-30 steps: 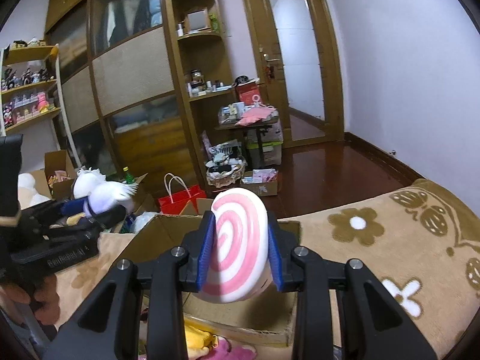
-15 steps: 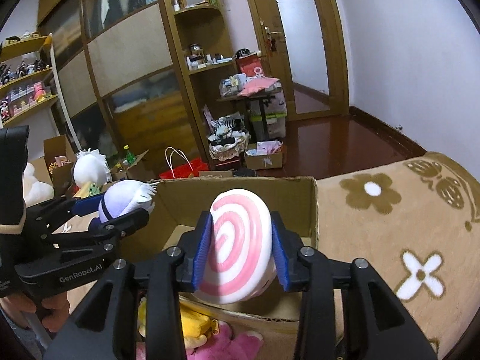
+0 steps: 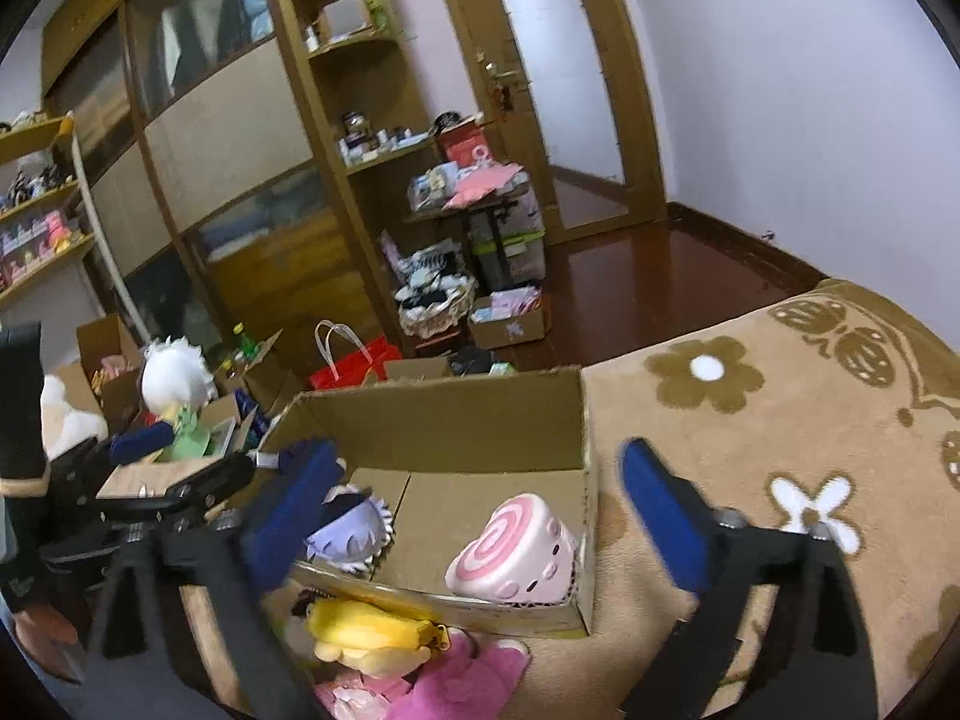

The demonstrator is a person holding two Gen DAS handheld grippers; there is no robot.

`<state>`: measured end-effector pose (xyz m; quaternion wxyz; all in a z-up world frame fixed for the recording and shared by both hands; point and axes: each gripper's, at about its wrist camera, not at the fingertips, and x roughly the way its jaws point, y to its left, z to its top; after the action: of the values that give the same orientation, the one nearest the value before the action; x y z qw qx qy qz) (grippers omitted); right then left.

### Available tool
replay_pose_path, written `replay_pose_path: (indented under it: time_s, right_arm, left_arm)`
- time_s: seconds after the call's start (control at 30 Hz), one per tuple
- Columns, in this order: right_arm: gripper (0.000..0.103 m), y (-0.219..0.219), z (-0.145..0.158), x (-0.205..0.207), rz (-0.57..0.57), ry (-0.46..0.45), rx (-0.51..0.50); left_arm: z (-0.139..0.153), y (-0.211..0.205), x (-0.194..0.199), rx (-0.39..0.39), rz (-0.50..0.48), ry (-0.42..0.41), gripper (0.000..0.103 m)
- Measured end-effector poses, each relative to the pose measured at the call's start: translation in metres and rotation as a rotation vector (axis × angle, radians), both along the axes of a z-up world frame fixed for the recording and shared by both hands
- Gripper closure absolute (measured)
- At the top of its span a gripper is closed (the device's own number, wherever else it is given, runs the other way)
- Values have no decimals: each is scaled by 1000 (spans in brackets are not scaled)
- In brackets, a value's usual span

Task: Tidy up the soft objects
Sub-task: 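Lift both items into the cardboard box and open both grippers, then move both grippers back toward the remaining items on the bed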

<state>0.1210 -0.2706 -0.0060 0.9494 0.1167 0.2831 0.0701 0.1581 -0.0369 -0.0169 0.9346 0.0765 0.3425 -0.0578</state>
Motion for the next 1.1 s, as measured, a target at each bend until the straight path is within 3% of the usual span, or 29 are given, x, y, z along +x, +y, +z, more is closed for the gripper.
replay_pose_path:
  time_s: [0.07, 0.27, 0.53, 0.83, 1.1]
  right_arm:
    - [0, -2, 8, -6, -37, -9, -4]
    - [0, -4, 23, -22, -53, 5, 1]
    - [0, -13, 22, -53, -73, 28, -19]
    - [0, -25, 1, -74, -123, 89, -28]
    - [0, -36, -30, -72, -172, 141, -43]
  left_arm:
    - [4, 3, -4, 17, 17, 17, 4]
    - [12, 23, -23, -38, 54, 60, 3]
    - [9, 45, -50, -58, 107, 119, 3]
    - [-11, 53, -66, -57, 135, 186, 3]
    - [-47, 55, -58, -64, 159, 284, 3]
